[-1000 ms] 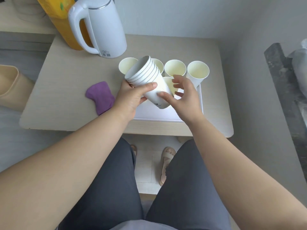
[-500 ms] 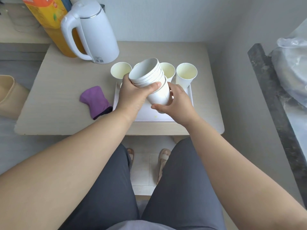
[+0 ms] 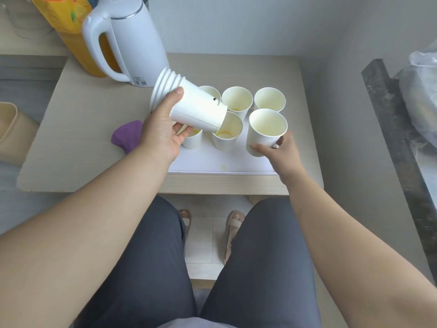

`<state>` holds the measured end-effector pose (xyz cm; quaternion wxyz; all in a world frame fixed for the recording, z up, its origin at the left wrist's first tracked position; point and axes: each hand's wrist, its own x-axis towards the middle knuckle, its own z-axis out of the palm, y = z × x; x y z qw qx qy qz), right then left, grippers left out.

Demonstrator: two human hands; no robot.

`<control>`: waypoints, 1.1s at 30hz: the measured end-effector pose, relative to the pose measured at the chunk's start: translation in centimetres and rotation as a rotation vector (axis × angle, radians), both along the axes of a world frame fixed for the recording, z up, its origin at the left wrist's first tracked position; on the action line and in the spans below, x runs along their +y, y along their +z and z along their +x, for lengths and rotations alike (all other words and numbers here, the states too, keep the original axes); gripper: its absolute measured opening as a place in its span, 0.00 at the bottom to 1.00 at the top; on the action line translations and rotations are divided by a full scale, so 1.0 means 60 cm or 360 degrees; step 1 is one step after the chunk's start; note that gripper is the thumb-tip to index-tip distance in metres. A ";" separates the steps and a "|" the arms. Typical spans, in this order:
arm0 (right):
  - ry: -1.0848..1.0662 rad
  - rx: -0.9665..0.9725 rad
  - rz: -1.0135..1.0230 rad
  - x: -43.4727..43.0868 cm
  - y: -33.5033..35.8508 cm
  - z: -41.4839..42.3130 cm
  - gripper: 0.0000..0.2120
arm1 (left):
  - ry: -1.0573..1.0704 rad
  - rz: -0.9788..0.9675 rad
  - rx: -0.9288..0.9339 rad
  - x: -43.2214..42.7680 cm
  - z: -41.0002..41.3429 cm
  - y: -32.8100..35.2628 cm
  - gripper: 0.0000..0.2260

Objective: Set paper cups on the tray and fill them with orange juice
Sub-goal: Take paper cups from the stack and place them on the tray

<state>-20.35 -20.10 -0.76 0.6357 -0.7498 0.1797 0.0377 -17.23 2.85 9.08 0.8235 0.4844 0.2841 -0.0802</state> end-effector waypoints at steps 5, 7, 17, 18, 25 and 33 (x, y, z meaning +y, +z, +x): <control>-0.0033 0.0010 -0.0036 0.008 -0.020 0.028 0.27 | 0.0028 0.0077 0.0035 0.017 -0.001 -0.018 0.11; -0.0059 0.0022 -0.0042 0.013 -0.025 0.035 0.26 | 0.0036 0.0103 0.0046 0.023 0.000 -0.025 0.10; -0.0134 0.0044 -0.0035 0.017 -0.042 0.038 0.24 | 0.0026 0.0150 0.0029 0.029 0.000 -0.047 0.15; -0.0139 0.0040 -0.0043 0.018 -0.044 0.038 0.25 | 0.0026 0.0155 0.0026 0.029 0.001 -0.048 0.16; -0.0134 -0.0014 -0.0129 0.023 -0.052 0.043 0.23 | -0.0027 0.0199 0.0004 0.023 -0.008 -0.053 0.16; -0.0254 0.0132 -0.0209 0.024 -0.048 -0.001 0.36 | -0.0021 0.0188 -0.0008 0.022 -0.023 -0.054 0.11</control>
